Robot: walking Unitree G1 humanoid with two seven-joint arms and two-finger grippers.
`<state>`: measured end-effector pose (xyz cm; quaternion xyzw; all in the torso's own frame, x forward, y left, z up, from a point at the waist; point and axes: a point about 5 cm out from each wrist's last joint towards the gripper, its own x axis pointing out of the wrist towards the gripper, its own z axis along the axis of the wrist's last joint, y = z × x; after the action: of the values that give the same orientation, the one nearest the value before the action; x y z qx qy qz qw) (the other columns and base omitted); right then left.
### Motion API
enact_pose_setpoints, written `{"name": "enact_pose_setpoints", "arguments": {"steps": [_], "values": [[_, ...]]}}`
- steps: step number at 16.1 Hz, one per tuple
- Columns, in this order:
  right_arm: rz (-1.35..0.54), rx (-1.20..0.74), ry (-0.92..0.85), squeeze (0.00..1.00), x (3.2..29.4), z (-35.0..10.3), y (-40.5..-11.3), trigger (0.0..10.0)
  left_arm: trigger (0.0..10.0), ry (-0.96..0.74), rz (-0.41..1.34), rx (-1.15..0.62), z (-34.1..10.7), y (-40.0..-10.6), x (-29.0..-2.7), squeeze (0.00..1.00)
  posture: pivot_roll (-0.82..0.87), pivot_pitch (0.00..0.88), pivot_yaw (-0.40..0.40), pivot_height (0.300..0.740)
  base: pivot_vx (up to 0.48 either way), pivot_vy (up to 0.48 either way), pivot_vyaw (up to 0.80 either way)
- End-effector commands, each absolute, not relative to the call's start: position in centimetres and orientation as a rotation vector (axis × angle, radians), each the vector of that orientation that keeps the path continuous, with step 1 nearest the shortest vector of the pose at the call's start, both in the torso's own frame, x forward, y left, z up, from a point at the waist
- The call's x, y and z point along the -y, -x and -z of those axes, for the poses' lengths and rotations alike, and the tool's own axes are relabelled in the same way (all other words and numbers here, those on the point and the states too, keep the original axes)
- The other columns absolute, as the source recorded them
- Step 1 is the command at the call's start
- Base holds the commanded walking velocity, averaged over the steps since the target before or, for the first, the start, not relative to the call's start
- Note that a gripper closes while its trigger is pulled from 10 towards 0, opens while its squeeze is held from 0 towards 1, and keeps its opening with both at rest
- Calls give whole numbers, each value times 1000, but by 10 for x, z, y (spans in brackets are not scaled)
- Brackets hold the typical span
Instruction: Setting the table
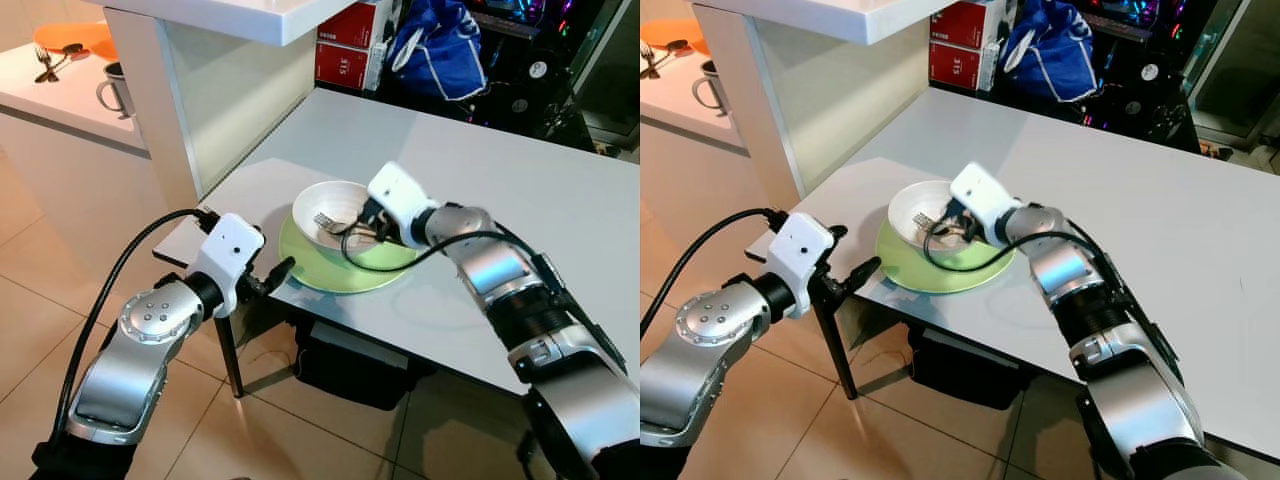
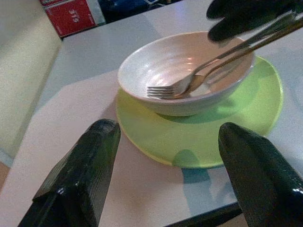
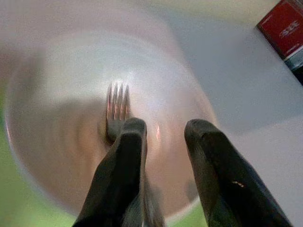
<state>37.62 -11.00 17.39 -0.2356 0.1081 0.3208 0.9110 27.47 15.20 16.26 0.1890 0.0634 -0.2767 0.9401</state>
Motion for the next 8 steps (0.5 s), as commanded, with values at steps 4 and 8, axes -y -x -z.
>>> {"name": "enact_pose_setpoints", "arguments": {"steps": [4,8], "values": [[-499,-28,98,0,135,-213,-365,10000,10000,-390,475,-44,-174,-281,-146,0,77,0,-94,740,0,0,0],[-352,138,-264,0,153,-217,-333,10000,10000,-377,439,-39,-176,-282,-144,0,101,0,-113,740,0,0,0]]}}
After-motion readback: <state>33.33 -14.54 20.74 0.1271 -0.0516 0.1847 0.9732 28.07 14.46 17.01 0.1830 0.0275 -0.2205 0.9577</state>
